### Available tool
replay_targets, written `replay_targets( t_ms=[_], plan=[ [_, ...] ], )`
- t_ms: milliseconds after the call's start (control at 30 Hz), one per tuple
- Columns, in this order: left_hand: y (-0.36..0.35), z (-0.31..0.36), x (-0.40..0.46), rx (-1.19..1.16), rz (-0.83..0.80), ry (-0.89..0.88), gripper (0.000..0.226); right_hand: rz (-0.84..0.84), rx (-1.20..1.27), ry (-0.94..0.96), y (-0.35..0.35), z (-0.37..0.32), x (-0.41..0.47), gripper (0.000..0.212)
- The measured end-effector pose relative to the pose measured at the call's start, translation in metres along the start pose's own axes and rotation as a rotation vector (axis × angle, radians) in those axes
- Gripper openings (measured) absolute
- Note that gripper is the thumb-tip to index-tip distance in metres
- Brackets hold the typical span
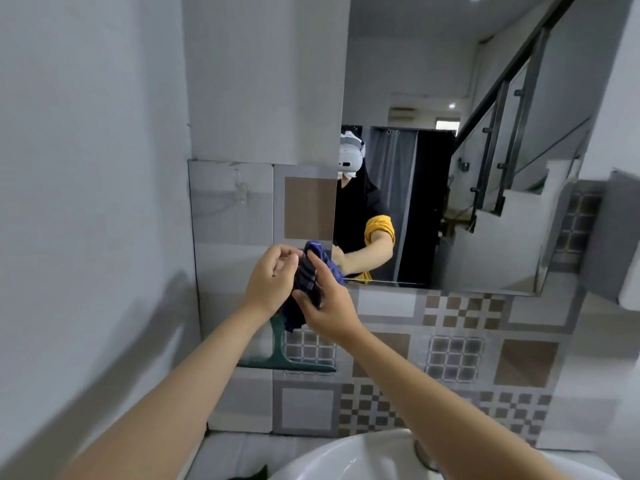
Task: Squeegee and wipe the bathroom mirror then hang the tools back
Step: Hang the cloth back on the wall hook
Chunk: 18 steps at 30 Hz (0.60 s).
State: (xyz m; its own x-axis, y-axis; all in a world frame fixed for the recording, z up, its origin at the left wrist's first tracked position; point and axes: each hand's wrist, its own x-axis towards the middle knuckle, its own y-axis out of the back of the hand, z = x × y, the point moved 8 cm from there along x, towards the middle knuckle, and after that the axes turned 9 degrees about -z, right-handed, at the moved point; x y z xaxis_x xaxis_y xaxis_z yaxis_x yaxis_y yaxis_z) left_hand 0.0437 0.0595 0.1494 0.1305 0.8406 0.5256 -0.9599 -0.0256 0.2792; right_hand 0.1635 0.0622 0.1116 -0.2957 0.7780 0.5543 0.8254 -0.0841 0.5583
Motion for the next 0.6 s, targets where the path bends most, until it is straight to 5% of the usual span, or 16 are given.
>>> replay_targets(
  t_ms=[233, 600],
  plan=[
    [0.025, 0.022, -0.014, -0.148, -0.067, 0.054, 0.017, -0.045, 0.175, 0.067, 0.021, -0.050, -0.002, 0.019],
    [0.055, 0.046, -0.025, -0.166, -0.040, 0.089, 0.024, -0.039, 0.091, 0.073, 0.023, -0.087, 0.008, 0.017]
  ],
)
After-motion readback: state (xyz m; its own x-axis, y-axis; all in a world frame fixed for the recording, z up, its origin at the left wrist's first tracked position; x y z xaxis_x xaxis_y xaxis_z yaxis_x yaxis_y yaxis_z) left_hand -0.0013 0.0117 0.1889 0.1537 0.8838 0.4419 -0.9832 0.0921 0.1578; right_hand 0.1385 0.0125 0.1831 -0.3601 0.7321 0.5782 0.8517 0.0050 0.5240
